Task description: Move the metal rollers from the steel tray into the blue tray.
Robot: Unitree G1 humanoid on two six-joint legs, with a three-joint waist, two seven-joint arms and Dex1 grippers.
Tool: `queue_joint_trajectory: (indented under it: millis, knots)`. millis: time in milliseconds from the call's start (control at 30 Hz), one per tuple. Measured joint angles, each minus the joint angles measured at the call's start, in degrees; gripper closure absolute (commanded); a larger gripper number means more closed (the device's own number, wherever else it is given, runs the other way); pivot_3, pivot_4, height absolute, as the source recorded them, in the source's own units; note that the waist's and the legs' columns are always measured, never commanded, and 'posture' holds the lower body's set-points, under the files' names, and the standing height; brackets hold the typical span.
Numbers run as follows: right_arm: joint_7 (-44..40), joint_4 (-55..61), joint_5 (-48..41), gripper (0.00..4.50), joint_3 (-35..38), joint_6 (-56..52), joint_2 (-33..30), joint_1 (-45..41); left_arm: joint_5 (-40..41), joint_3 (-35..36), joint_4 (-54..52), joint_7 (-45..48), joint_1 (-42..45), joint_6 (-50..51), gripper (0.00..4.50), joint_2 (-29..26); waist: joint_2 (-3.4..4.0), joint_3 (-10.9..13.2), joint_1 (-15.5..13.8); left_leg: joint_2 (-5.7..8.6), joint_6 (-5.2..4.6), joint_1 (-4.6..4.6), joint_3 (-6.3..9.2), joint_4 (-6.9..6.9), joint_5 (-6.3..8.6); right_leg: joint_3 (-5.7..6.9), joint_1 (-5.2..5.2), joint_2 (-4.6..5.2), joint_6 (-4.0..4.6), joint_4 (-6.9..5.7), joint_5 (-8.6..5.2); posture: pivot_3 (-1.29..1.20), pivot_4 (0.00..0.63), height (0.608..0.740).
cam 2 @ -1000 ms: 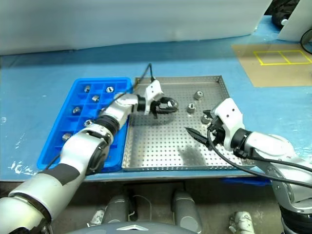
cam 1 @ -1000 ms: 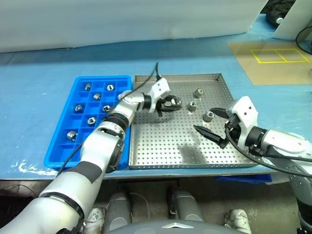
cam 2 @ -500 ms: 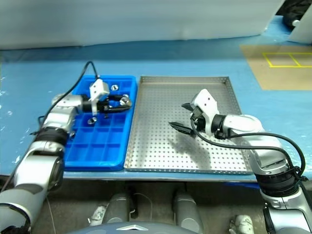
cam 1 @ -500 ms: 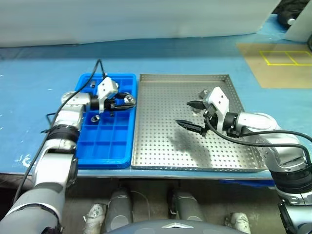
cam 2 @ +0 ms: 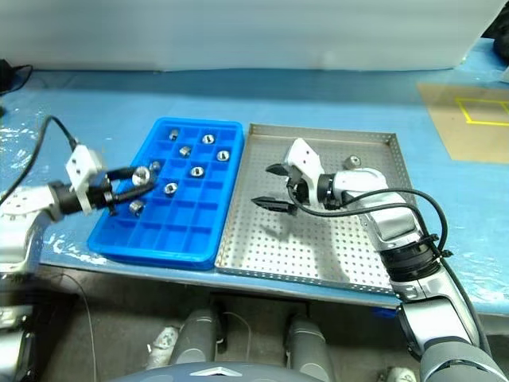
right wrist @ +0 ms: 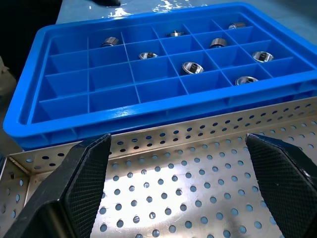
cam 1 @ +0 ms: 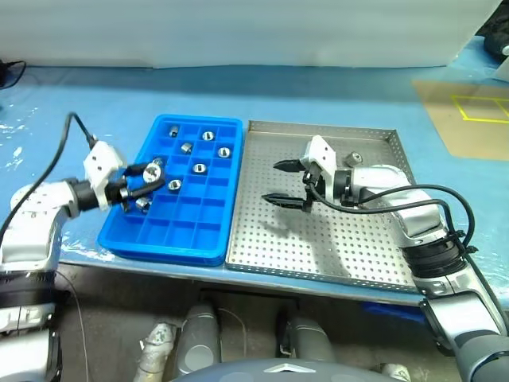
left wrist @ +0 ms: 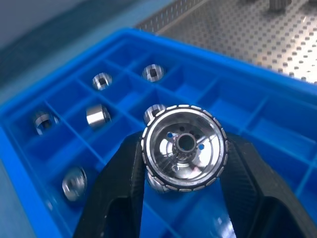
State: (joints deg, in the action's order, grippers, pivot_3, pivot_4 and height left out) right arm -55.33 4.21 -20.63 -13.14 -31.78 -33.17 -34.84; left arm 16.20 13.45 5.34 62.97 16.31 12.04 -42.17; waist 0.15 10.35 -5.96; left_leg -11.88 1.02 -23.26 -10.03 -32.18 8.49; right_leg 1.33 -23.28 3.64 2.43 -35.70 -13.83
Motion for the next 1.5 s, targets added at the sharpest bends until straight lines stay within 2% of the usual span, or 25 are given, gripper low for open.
queue_joint_trajectory:
  millis: [167,400,700,967,1200,1367,1500]
  knots:
    - [-1.27,-1.01,0.97,0.00,-0.85,0.70,1.69,-0.46,0.89,-1.47,-3.21,-2.87,-0.42,1.29,2.73,2.54,0.00,-0.01,-1.60,0.07,0.00,-0.03,-0.02,-0.02,0.00,0.05,0.03,0.06,0.02,-0.01,-0.01,0.10,0.150,0.740]
    - [-0.78,1.70,1.43,0.00,-0.34,-0.17,0.62,1.95,0.71,-8.20,-2.77,-3.13,1.00,1.04,2.73,6.14,-0.03,-0.02,-1.18,0.02,0.13,0.02,-0.02,-0.02,-0.08,-0.01,0.02,-0.03,0.01,-0.03,-0.01,0.02,0.150,0.740]
    - [1.15,6.45,0.85,0.00,1.69,-3.52,-0.33,4.86,-1.06,-11.71,3.54,0.07,1.49,-2.20,2.73,4.43,-0.03,-0.02,0.41,0.00,0.25,0.08,0.00,0.00,-0.16,-0.09,-0.01,-0.29,0.03,-0.03,-0.01,-0.01,0.150,0.740]
    - [2.49,7.71,0.37,0.00,1.81,-3.96,-0.30,5.64,-2.16,-12.10,7.94,2.47,3.64,-5.23,2.73,2.89,-0.02,-0.03,0.48,0.00,0.25,0.10,-0.02,-0.01,-0.15,-0.12,0.01,-0.26,0.03,-0.03,-0.01,-0.03,0.150,0.740]
    - [3.17,7.71,0.38,0.00,1.84,-3.95,-0.35,5.96,-1.62,-12.88,7.95,3.48,4.20,-4.66,0.40,3.64,-0.01,-0.04,0.44,0.00,0.25,0.10,-0.04,-0.02,-0.15,-0.11,0.03,-0.24,0.03,-0.04,-0.01,-0.04,0.150,0.740]
    - [3.27,7.76,0.34,0.00,1.98,-3.95,-0.40,6.07,-2.35,-13.51,9.31,2.22,5.90,-5.86,0.40,5.19,0.00,-0.05,0.44,0.00,0.24,0.10,-0.05,-0.05,-0.15,-0.11,0.05,-0.23,0.03,-0.07,-0.01,-0.05,0.150,0.740]
    - [3.49,7.80,0.29,0.00,2.78,-3.95,-0.62,6.33,-1.92,-13.52,9.86,-0.36,9.77,-5.72,0.40,9.30,0.00,-0.05,0.37,0.00,0.26,0.07,-0.05,-0.08,-0.16,-0.10,0.05,-0.22,0.03,-0.09,-0.01,-0.06,0.150,0.740]
